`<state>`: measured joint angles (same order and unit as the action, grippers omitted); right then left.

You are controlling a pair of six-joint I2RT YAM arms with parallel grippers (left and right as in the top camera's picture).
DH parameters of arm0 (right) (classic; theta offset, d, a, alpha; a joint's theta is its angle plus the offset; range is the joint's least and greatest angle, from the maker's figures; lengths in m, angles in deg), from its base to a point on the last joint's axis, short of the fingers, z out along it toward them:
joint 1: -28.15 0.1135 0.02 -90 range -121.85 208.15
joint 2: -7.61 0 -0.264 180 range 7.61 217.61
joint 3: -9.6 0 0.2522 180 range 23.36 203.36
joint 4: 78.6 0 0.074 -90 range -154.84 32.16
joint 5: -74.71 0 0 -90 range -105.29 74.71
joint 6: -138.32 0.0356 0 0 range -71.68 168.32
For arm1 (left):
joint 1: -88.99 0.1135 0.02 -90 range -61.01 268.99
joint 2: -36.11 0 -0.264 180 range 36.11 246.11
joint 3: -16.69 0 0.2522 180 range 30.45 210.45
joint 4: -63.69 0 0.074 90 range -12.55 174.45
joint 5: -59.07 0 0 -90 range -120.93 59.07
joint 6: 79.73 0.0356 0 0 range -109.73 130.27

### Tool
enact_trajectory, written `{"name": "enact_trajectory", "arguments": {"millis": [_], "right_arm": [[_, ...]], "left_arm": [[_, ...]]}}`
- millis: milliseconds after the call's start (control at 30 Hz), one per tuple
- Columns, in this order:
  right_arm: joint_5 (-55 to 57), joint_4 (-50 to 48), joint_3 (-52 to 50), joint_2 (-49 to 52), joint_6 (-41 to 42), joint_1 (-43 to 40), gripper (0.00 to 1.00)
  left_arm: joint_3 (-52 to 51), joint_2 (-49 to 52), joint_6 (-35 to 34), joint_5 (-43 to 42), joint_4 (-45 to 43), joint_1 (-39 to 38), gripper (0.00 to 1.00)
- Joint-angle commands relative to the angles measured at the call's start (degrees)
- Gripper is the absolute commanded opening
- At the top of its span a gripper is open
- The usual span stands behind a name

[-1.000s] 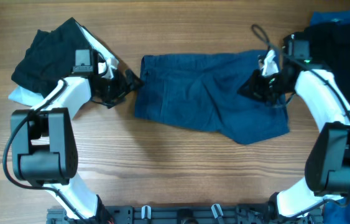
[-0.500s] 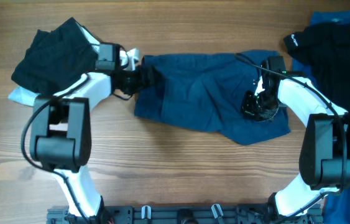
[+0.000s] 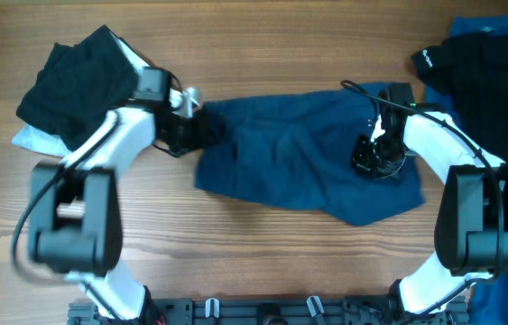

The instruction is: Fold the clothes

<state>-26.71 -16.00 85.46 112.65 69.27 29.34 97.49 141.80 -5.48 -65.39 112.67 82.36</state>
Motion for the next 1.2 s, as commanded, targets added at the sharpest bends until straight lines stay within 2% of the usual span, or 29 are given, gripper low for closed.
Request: {"name": "enact_trajectory", "arguments": {"millis": [0, 167, 233, 333, 433, 667, 767, 800, 833, 867, 900, 933, 1000, 1167], "right_arm": [[-6.0, -0.1, -0.1, -3.7, -1.4, 0.0, 0.04], [-7.0, 0.6, -0.1, -4.2, -3.0, 0.0, 0.04], [-6.2, 1.4, -0.1, -4.2, -2.9, -0.1, 0.04], [-6.2, 1.7, -0.1, -4.2, -2.9, -0.1, 0.04], [-6.2, 1.8, -0.1, -4.2, -3.0, -0.2, 0.04], [-4.3, 2.8, -0.1, -4.2, -3.4, -0.1, 0.04], [-4.0, 3.3, -0.1, -4.2, -3.4, -0.1, 0.04], [-4.0, 3.4, -0.1, -4.2, -3.4, -0.1, 0.04], [-4.0, 3.5, -0.1, -4.2, -3.4, -0.1, 0.04], [-4.0, 3.7, -0.1, -4.2, -3.4, -0.1, 0.04], [-3.8, 3.9, -0.1, -4.2, -3.4, -0.1, 0.04], [-3.4, 4.0, -0.1, -4.2, -3.4, -0.1, 0.04], [-3.4, 4.2, -0.1, -4.2, -3.4, -0.1, 0.04], [-3.1, 4.3, -0.1, -4.2, -3.4, -0.2, 0.04]], "left_arm": [[3.7, -9.9, 5.9, 4.7, 4.4, 1.4, 0.04], [7.1, -13.4, 6.5, 5.4, 9.4, 0.0, 0.04], [13.4, -13.7, 6.6, 6.7, 14.1, -1.8, 0.04], [27.7, -13.7, 7.4, 20.8, 26.3, -5.2, 0.04], [33.1, -13.7, 8.1, 22.6, 30.1, -8.1, 0.04], [33.2, -8.0, 7.1, 26.1, 29.3, -18.2, 0.04], [33.2, -1.1, -0.9, 26.2, 21.3, -23.7, 0.04], [33.2, 1.0, -5.2, 25.1, 17.7, -25.2, 0.04], [33.2, 3.3, -6.3, 22.4, 13.7, -26.8, 0.06], [33.2, 5.0, -7.2, 20.9, 11.0, -27.9, 0.11], [33.2, 7.2, -9.0, 20.8, 8.7, -29.4, 0.28], [33.2, 8.9, -9.3, 20.8, 7.9, -30.5, 0.30], [33.2, 10.0, -9.1, 21.0, 9.1, -31.5, 0.59], [34.7, 4.4, -8.3, 21.2, 15.3, -28.5, 0.73]]}}
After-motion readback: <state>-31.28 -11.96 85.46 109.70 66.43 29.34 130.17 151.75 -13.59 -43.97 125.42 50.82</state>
